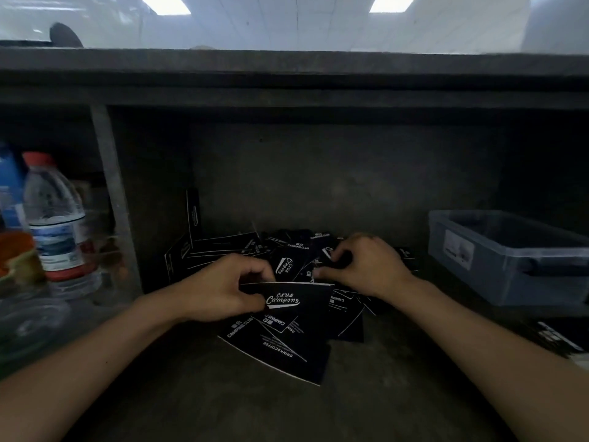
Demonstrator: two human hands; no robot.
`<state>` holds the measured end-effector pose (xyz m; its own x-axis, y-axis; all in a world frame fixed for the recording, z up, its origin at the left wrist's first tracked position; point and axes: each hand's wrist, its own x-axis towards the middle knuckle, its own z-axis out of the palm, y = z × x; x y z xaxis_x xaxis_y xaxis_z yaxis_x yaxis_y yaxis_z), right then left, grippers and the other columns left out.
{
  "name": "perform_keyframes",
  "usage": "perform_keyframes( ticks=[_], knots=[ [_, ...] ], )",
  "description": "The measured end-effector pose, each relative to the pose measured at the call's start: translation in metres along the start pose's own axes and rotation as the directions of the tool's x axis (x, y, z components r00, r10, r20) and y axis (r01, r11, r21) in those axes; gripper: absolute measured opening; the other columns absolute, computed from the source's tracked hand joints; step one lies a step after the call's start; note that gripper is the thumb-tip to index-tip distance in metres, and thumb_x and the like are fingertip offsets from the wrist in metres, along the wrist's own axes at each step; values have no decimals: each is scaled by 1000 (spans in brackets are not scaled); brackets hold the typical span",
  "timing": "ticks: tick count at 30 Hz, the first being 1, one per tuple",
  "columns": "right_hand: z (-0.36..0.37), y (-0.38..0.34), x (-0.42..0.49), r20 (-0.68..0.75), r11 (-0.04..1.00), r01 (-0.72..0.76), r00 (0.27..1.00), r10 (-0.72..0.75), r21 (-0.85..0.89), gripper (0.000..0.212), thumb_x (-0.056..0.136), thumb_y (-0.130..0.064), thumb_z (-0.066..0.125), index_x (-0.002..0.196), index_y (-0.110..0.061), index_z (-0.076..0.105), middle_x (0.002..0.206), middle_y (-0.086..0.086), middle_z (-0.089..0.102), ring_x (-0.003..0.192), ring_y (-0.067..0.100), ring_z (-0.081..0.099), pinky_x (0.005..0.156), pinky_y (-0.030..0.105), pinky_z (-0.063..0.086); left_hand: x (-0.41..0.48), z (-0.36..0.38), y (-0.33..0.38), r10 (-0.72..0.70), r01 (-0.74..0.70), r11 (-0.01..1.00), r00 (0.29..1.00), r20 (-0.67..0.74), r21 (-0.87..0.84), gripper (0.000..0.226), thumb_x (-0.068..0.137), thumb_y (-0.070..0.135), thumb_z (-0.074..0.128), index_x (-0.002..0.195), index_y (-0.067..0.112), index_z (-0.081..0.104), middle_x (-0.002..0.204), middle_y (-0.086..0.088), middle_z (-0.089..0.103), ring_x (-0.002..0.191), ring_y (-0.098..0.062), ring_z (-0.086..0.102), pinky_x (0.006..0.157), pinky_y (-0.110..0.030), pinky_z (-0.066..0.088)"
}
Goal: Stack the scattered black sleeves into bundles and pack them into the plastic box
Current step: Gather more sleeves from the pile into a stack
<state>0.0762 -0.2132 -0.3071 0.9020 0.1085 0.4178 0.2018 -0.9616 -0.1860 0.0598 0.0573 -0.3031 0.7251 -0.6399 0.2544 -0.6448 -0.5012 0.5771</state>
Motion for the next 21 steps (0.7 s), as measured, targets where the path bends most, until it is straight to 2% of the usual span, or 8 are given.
perform_keyframes(
  ticks=[3, 7, 10, 14, 17, 21],
  knots=[
    [1, -3, -4, 54, 989, -134, 989, 137, -57, 78, 60, -88, 60, 110, -29, 67, 113, -4, 65, 106, 19, 60, 91, 36, 51, 2, 4, 1, 23, -23, 1000, 1000, -8, 5, 18, 85, -2, 69, 93, 15, 70, 91, 6, 74, 87, -3, 69, 76, -13, 50],
    [-6, 2, -1, 156, 949, -271, 957, 246, 161, 53, 69, -62, 78, 108, -28, 68, 118, -4, 65, 110, 17, 60, 94, 29, 49, 2, 7, -2, 19, -19, 999, 1000, -12, -38, 18, 87, -1, 67, 92, 16, 69, 92, 4, 73, 90, -9, 70, 78, -22, 54],
    [-7, 10, 0, 197, 925, -334, 934, 299, 182, 46, 72, -50, 82, 110, -27, 70, 119, -2, 65, 111, 15, 60, 94, 28, 48, 2, 12, -2, 13, -15, 997, 999, -30, -75, 14, 89, 3, 67, 90, 17, 68, 93, 2, 73, 89, -14, 71, 76, -31, 58],
    [-12, 21, 4, 145, 866, -407, 913, 381, 289, 40, 65, -31, 91, 99, -22, 74, 95, -3, 67, 88, 11, 61, 75, 21, 43, 2, 14, -2, 29, -32, 998, 997, -66, -46, 13, 89, 10, 71, 88, 22, 67, 95, 10, 69, 89, -12, 69, 76, -31, 57],
    [-15, 28, 7, 85, 858, -420, 906, 414, 295, 40, 63, -24, 92, 96, -27, 71, 94, -6, 64, 89, 12, 61, 78, 22, 45, 2, 14, -3, 7, -10, 999, 997, -74, -40, 12, 89, 14, 72, 89, 24, 68, 96, 9, 70, 90, -13, 70, 79, -36, 58],
    [-13, 41, 10, -47, 771, -321, 910, 412, 549, 29, 70, -9, 87, 77, -27, 64, 79, -5, 70, 86, 15, 69, 82, 28, 53, 3, 14, -4, 7, -9, 999, 998, -64, -34, 8, 89, 16, 71, 91, 24, 68, 94, 5, 73, 89, -12, 70, 81, -38, 58]
  ],
)
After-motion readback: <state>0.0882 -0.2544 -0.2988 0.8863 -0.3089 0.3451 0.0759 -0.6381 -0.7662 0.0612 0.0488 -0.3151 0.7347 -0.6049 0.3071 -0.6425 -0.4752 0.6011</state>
